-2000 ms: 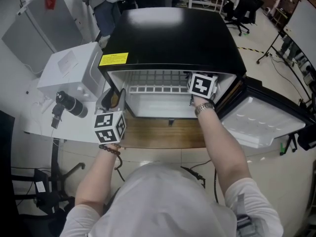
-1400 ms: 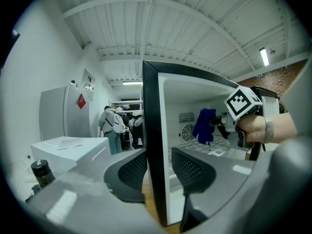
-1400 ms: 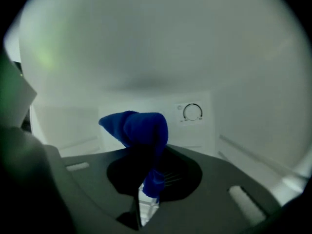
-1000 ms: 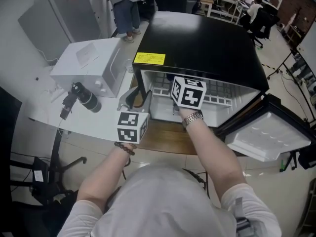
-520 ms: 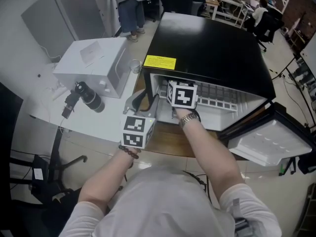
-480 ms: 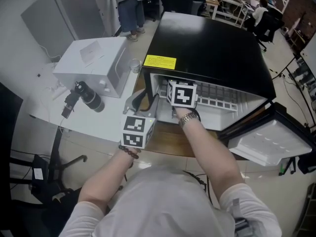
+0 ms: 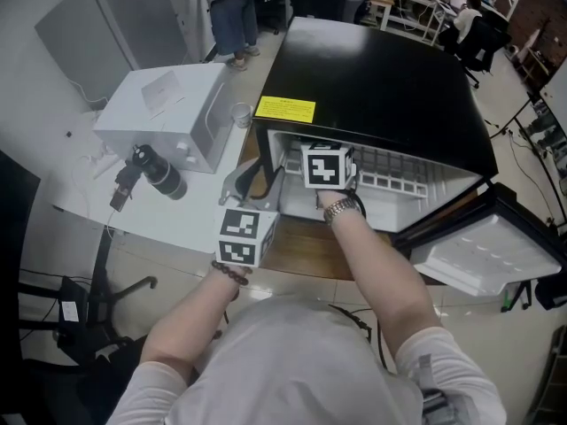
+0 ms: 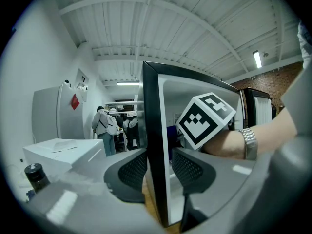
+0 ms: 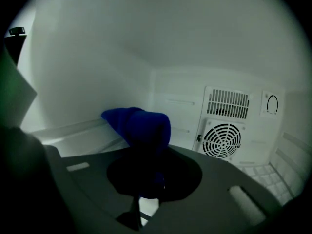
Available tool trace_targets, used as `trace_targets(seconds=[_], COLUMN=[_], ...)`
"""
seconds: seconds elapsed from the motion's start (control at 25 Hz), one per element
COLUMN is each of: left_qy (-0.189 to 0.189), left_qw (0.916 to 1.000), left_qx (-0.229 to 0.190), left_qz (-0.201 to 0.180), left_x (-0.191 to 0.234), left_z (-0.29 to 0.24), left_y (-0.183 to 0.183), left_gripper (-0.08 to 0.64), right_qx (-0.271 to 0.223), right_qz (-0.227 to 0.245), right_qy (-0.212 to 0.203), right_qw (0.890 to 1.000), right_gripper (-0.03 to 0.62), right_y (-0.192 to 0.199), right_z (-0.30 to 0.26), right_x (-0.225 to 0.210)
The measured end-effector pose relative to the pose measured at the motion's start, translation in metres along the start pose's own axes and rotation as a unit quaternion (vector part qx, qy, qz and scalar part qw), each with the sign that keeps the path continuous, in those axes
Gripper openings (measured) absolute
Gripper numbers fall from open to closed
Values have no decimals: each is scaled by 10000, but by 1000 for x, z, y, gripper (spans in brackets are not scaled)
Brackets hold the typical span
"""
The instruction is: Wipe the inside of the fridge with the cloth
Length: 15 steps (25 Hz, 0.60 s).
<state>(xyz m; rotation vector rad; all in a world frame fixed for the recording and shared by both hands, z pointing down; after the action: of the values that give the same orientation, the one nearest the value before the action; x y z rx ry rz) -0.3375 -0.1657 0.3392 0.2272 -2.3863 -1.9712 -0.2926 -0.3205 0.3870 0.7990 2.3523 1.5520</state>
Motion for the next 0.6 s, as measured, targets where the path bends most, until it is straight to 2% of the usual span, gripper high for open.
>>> trace_targets(seconds=[0.6], left_qy=[-101], left_qw=[9999], left_qx=[29], left_qz=[83], left_x=[2], left_z=[0], left_y=[2], left_gripper=[153], right_qx=[64], right_qz=[-103], right_qy=[373], right_qw=[9992], right_gripper=[40], right_y=[11], right_z=[9], right_x=[-51])
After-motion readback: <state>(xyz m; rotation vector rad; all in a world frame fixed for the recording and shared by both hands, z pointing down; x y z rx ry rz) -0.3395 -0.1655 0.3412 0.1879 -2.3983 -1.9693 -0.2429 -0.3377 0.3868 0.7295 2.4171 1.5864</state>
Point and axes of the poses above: the fingertips, and each gripper's own axes: z backward along the fingers, x to its left, y out of its underside, the point moved 1 cm from there along z, backward along the fingers, and after that the axes turned 6 degrees about y, right-handed, at the moved point
